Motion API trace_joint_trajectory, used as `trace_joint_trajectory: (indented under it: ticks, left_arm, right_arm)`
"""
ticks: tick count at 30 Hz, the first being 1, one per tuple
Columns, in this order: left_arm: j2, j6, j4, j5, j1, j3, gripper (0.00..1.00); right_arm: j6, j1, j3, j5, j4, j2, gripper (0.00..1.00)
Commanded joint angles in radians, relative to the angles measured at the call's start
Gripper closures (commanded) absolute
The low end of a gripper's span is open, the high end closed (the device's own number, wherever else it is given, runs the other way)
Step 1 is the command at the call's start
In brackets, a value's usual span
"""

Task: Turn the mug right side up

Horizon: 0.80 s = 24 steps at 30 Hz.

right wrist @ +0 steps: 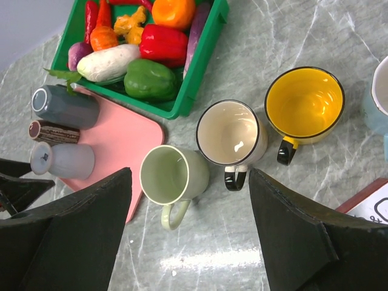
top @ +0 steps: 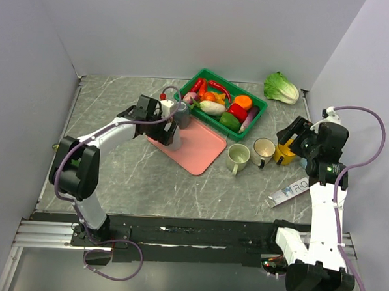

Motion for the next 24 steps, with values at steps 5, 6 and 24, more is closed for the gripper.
trace_joint_trajectory:
  ticks: [5, 6, 24]
  left_arm:
    - [-0.001, 0.029, 0.087, -0.016, -0.001, 0.019, 0.04]
    - [0.025, 0.032, 0.084, -0.014, -0.001, 0.028, 0.04]
    - [0.015, -0.008, 0.087, 0.104, -0.001, -0.008, 0.38]
  right_arm:
    - [0.003, 0.003, 0.028, 0.004, 0.002, 0.012, 0.17]
    - [0.004, 0.004, 0.031, 0.004, 0.001, 0.012, 0.17]
    - [0.001, 0.001, 0.002, 0.03, -0.016, -0.024, 0.17]
